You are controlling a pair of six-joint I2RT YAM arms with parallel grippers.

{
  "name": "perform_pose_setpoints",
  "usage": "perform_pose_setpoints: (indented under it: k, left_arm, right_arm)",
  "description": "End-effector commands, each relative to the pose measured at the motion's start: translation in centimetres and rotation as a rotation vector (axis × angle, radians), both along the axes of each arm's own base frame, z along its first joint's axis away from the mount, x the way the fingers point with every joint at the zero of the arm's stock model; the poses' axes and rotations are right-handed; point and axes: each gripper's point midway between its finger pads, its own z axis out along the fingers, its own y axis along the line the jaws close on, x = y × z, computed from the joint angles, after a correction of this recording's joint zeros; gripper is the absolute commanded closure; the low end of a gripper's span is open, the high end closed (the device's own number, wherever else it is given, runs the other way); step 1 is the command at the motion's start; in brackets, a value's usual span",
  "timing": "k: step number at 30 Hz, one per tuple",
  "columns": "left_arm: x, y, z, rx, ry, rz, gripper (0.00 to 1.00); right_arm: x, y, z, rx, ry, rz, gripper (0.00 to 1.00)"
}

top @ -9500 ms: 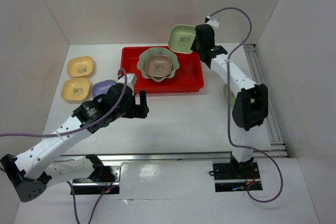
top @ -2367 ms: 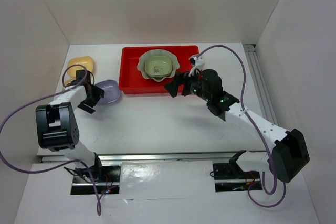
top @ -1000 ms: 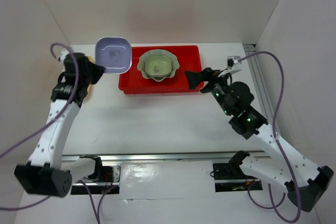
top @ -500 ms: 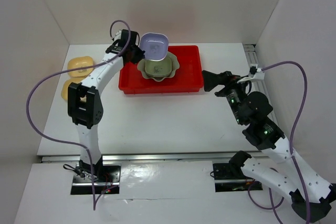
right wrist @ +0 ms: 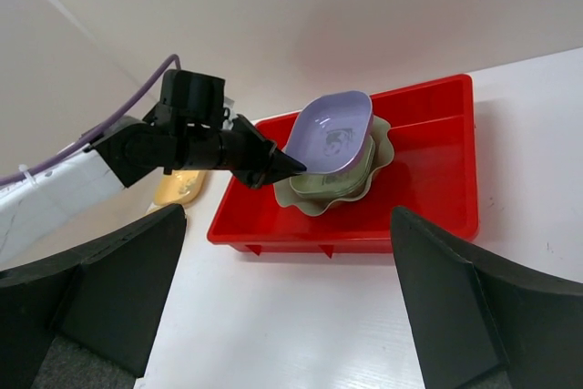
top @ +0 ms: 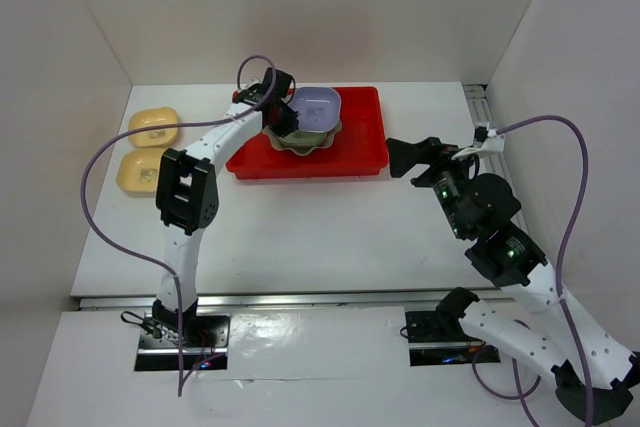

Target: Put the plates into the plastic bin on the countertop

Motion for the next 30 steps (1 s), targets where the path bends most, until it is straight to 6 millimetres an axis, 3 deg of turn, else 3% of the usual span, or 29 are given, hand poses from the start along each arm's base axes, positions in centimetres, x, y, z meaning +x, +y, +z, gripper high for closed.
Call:
perform_pose_setpoints:
  k: [1, 5, 6, 7, 9, 10, 14, 17, 19, 21, 22, 23, 24, 25, 26, 29, 30]
  left_arm:
    - [1.0, 0.8, 1.6, -0.018, -0.038, 0.060, 0.89]
    - [1.1, 0.7, 1.5, -0.018, -0.039, 0.060, 0.84]
    - [1.1, 0.7, 1.5, -0.018, -0.039, 0.060, 0.78]
    - [1.2, 0.7, 1.3, -0.016, -0.033, 0.060, 0.63]
    - [1.2, 0.7, 1.3, -0.016, -0.033, 0.060, 0.47]
    - [1.3, 0.9, 1.3, -0.010, -0.036, 0.066, 0.42]
    - [1.1, 1.0, 1.6, -0.002, -0.036, 0.057, 0.38]
    - [0.0, 1.8, 6.1, 0.010, -0.105, 0.048, 0.37]
    - [-0.7, 3.2, 9.1, 0.086, -0.179, 0.050, 0.28]
    - [-2.7, 5.1, 12.5, 0.136, -0.238, 0.060, 0.08]
    - [-3.1, 6.7, 13.1, 0.189, -0.253, 0.075, 0.00]
    - [-3.3, 8.9, 13.3, 0.194, -0.249, 0.114, 0.00]
    - [-3.7, 11.0, 11.6, 0.218, -0.214, 0.137, 0.00]
    - [-4.3, 11.9, 11.7, 0.180, -0.199, 0.119, 0.00]
    - [-4.0, 15.7, 10.5, 0.178, -0.163, 0.175, 0.00]
    - [-6.1, 20.7, 6.9, 0.198, -0.016, 0.244, 0.00]
    - [-6.6, 23.6, 6.3, 0.225, 0.010, 0.294, 0.00]
  right_arm:
    - [-0.9, -0.6, 2.2, 0.014, -0.041, 0.002, 0.00]
    - [-1.0, -0.7, 2.0, 0.014, -0.041, 0.002, 0.00]
    - [-1.0, -0.7, 2.0, 0.014, -0.041, 0.002, 0.00]
    - [-1.0, -0.7, 2.0, 0.014, -0.041, 0.002, 0.00]
    - [-1.0, -0.7, 2.0, 0.014, -0.041, 0.002, 0.00]
    - [-1.0, -0.7, 2.0, 0.014, -0.041, 0.002, 0.00]
    - [-1.0, -0.7, 2.0, 0.014, -0.041, 0.002, 0.00]
    - [-1.0, -0.7, 1.8, 0.009, -0.034, 0.002, 0.00]
    - [-1.1, -0.5, 1.8, 0.008, -0.034, 0.011, 0.00]
    - [-1.1, -0.3, 1.8, 0.007, -0.035, 0.023, 0.00]
    - [-1.1, -0.3, 2.0, 0.013, -0.044, 0.023, 0.00]
    - [-1.2, -0.1, 2.3, 0.018, -0.052, 0.038, 0.00]
    - [-0.9, 0.2, 1.6, 0.004, -0.038, 0.046, 0.00]
    - [-0.8, 0.7, 1.6, 0.004, -0.040, 0.062, 0.00]
    - [-0.4, 1.3, 0.7, -0.015, -0.018, 0.077, 0.00]
    - [-0.5, 2.9, 0.2, -0.016, -0.013, 0.149, 0.00]
    - [-0.2, 3.5, -0.3, -0.018, -0.011, 0.164, 0.00]
